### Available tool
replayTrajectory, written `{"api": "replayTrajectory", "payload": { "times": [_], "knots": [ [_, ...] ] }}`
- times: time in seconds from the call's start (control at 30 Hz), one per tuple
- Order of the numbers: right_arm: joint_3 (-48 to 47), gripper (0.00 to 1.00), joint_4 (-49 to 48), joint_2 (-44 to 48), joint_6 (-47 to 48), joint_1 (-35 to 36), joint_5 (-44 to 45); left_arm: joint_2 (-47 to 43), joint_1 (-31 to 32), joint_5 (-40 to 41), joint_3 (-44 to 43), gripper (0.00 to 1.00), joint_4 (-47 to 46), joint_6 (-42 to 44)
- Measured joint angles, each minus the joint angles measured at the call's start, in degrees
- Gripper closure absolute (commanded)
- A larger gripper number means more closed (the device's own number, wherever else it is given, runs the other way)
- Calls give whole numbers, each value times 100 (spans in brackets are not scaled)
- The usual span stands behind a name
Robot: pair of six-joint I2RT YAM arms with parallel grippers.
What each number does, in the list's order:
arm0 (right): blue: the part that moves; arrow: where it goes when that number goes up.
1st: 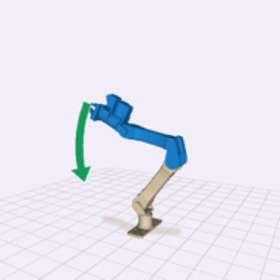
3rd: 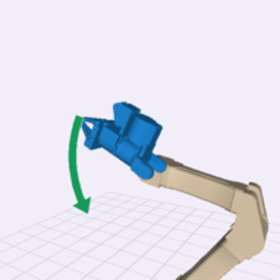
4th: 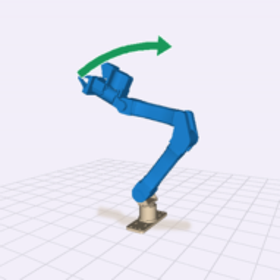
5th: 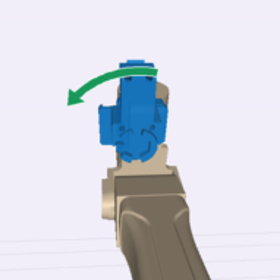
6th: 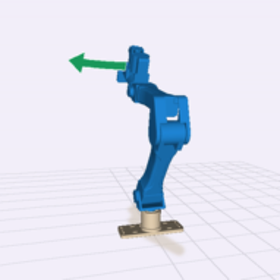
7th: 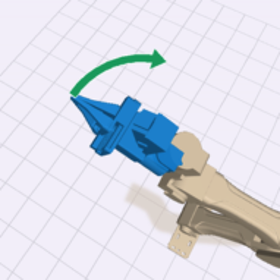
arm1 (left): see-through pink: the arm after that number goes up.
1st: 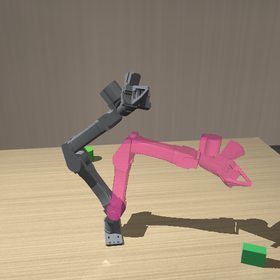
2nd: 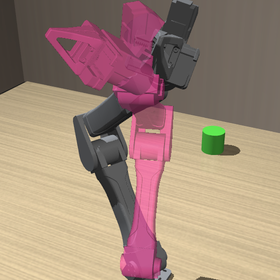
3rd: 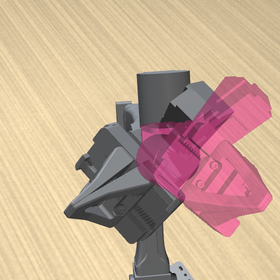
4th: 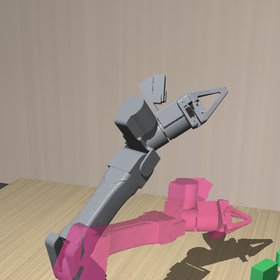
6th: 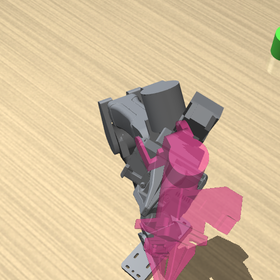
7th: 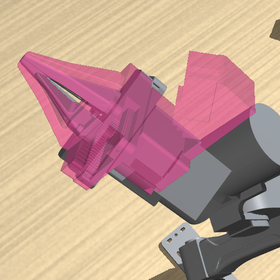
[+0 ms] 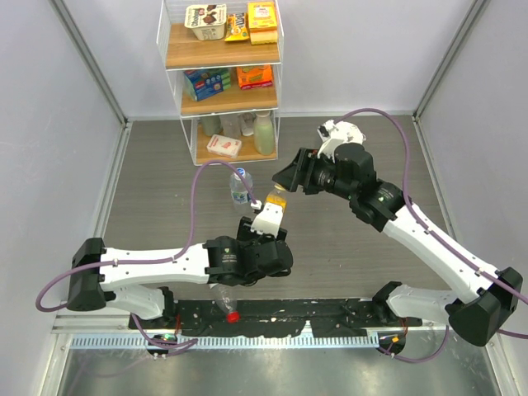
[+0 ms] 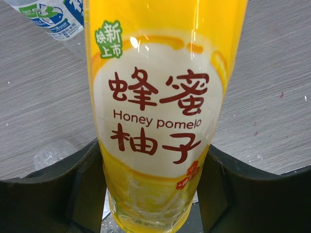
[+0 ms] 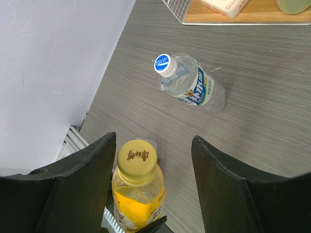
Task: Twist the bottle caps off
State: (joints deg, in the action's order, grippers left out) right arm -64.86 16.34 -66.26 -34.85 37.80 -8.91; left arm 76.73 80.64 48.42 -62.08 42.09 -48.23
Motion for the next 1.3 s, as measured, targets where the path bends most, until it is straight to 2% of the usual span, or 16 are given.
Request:
{"api": "replayTrajectory", "payload": {
  "times": [0.03, 0.07, 0.1, 0.17, 0.27, 0.4, 0.43, 0.5, 0.6, 0.8, 0.93, 1.17, 1.3],
  "knots": [
    [9, 41, 0, 0, -2, 2, 0, 0, 0, 2, 0, 100, -2, 0],
    [17, 49, -2, 0, -2, 2, -9, 0, 0, 0, 0, 100, 0, 0],
    [22, 52, -7, 0, -20, 4, -17, 0, 0, 0, 0, 100, -2, 0],
    [33, 53, -50, -2, -61, 13, -55, 0, 0, -17, 0, 100, 0, 4],
    [35, 61, -107, -15, -87, 26, -131, 2, 4, -17, -17, 100, 37, -26],
    [35, 63, -136, -76, -83, 26, -232, 17, 26, -17, -63, 100, 146, -96],
    [35, 68, -131, -85, -83, 26, -262, 24, 26, -15, -63, 100, 155, -103],
    [35, 87, -131, -90, -83, 26, -293, 31, 28, -15, -66, 100, 170, -111],
    [35, 98, -153, -90, -79, 26, -350, 31, 37, -11, -66, 100, 179, -114],
    [114, 98, -463, -39, 63, 13, -627, -184, 37, -101, 57, 100, -4, -83],
    [208, 98, -673, 63, 254, 4, -979, -616, 52, -315, 461, 100, -511, 76],
    [660, 98, -1379, 243, 354, -374, -2166, -1390, 101, -828, 1217, 100, -1416, 332],
    [1067, 98, -2227, 367, 55, -809, -3062, -1836, 111, -1215, 1641, 100, -1985, 505]
  ]
}}
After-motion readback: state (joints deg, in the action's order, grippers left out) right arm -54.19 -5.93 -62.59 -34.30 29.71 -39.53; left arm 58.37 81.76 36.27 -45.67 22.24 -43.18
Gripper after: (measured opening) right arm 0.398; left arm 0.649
